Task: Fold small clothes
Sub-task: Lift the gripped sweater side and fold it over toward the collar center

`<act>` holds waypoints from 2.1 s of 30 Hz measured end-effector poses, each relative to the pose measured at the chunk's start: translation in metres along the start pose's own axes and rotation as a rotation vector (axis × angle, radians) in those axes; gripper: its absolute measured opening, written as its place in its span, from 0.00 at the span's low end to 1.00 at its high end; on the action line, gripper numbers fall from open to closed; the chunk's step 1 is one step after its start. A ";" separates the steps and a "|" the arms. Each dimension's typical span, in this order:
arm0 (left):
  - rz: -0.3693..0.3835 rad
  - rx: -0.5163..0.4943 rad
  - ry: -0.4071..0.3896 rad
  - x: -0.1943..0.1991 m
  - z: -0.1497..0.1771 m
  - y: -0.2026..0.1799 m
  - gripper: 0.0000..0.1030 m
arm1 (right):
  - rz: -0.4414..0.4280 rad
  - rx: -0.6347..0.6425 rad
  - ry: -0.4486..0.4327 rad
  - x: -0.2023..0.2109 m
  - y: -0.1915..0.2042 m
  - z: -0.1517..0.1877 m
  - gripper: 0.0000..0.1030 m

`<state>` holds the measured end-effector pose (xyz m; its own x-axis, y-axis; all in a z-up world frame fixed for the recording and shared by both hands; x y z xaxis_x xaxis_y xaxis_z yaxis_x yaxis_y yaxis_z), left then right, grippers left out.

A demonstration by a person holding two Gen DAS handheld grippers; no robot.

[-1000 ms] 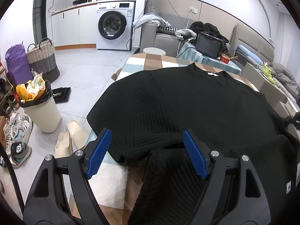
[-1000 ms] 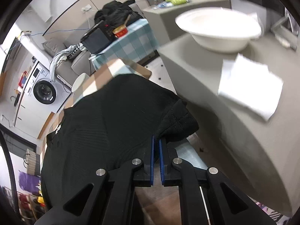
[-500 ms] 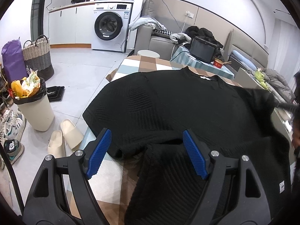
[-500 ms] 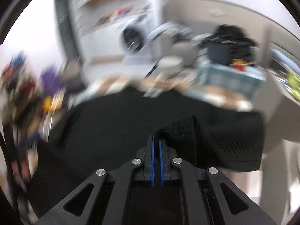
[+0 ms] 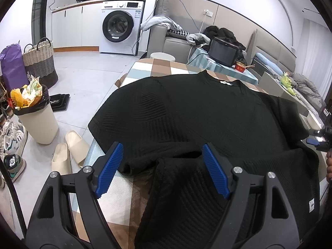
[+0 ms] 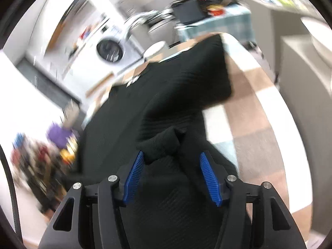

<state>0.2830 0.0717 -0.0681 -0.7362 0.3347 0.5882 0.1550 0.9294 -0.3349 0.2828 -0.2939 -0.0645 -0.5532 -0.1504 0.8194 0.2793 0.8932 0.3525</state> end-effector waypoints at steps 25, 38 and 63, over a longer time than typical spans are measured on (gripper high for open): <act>-0.029 -0.020 0.003 0.003 -0.002 -0.006 0.75 | -0.053 -0.096 -0.026 -0.022 0.012 -0.039 0.02; -0.018 -0.030 0.009 0.001 -0.004 -0.011 0.75 | 0.266 -0.195 -0.203 0.039 -0.077 -0.068 0.03; -0.057 0.006 0.006 0.011 0.004 -0.002 0.75 | 0.511 -0.046 -0.277 0.072 -0.086 -0.116 0.04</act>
<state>0.2719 0.0733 -0.0643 -0.7394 0.2822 0.6113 0.1087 0.9461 -0.3052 0.3099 -0.4307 0.0171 -0.5225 0.4169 0.7437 0.5950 0.8031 -0.0322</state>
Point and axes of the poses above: each gripper's, at about its wrist camera, not at the fingertips, and x roughly against the way its jaws point, y to its left, z to its underside, the point moved 5 cm from there along -x, roughly the way its jaws point, and after that the axes turned 15 degrees about z, right-handed, at the moved point
